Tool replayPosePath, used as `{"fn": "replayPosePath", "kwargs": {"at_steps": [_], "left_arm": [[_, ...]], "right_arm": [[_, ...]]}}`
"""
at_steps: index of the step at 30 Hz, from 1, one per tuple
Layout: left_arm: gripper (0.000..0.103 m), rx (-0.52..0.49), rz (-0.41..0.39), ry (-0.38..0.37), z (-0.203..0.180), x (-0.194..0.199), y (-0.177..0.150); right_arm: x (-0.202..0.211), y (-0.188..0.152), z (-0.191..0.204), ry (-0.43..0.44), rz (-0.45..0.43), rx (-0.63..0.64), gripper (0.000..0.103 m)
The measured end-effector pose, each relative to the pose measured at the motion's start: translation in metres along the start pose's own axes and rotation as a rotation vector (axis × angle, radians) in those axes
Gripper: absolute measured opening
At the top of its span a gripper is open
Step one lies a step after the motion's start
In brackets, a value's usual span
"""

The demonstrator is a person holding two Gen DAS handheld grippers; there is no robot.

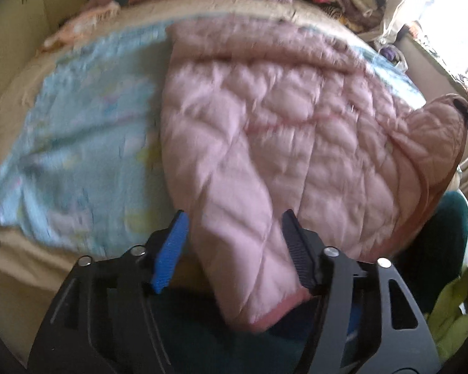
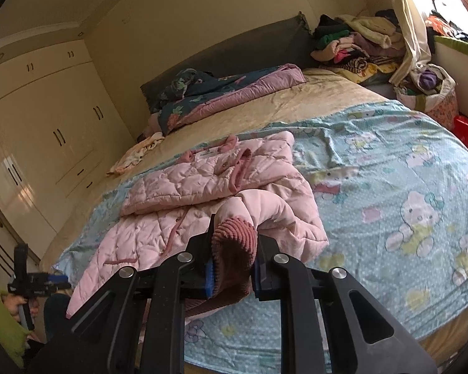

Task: Fold large clothes
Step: 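Close the left tool on the hem while the right tool holds the hem raised, then lift the hem with both tools and carry it toward the collar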

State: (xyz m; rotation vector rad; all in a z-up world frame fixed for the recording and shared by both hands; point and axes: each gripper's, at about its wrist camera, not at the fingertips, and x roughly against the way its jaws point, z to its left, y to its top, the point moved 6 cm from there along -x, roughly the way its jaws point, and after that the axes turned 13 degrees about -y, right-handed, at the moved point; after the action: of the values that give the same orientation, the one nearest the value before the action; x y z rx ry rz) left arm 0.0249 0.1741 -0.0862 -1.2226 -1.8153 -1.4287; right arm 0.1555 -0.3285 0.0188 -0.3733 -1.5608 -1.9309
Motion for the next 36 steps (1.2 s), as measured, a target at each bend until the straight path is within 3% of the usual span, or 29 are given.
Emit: {"fn": "replayPosePath", "kwargs": {"at_steps": [5,7,15,20,24,28,30,32,36], "left_arm": [[0.060,0.070,0.110,-0.077,0.003,-0.024,-0.031],[0.066,0.097,0.132,-0.118,0.000,-0.034,-0.036],[0.070,0.070,0.169,-0.082,-0.008,-0.059,-0.045],[0.071,0.051,0.213,-0.080,-0.005,-0.056,-0.048],[0.070,0.019,0.238,-0.036,-0.011,-0.067,-0.053],[0.055,0.001,0.210,-0.013,-0.015,-0.077,-0.050],[0.030,-0.045,0.188,-0.002,-0.022,-0.072,-0.046],[0.014,-0.076,0.149,-0.007,-0.029,-0.060,-0.036],[0.010,-0.084,0.078,-0.054,-0.034,-0.037,-0.009]], "right_arm": [[0.005,-0.014,-0.009,-0.002,0.001,-0.024,0.016],[0.006,-0.017,-0.011,-0.002,0.001,-0.032,0.016],[0.007,-0.024,-0.016,0.004,0.006,-0.049,0.016],[0.009,-0.028,-0.018,0.003,0.004,-0.056,0.016],[0.009,-0.030,-0.021,0.010,0.002,-0.074,0.016],[0.010,-0.029,-0.018,0.008,0.000,-0.065,0.016],[0.011,-0.029,-0.018,0.008,0.000,-0.062,0.016],[0.011,-0.027,-0.018,0.010,-0.001,-0.063,0.016],[0.010,-0.016,-0.014,0.032,-0.013,-0.070,0.016]]}}
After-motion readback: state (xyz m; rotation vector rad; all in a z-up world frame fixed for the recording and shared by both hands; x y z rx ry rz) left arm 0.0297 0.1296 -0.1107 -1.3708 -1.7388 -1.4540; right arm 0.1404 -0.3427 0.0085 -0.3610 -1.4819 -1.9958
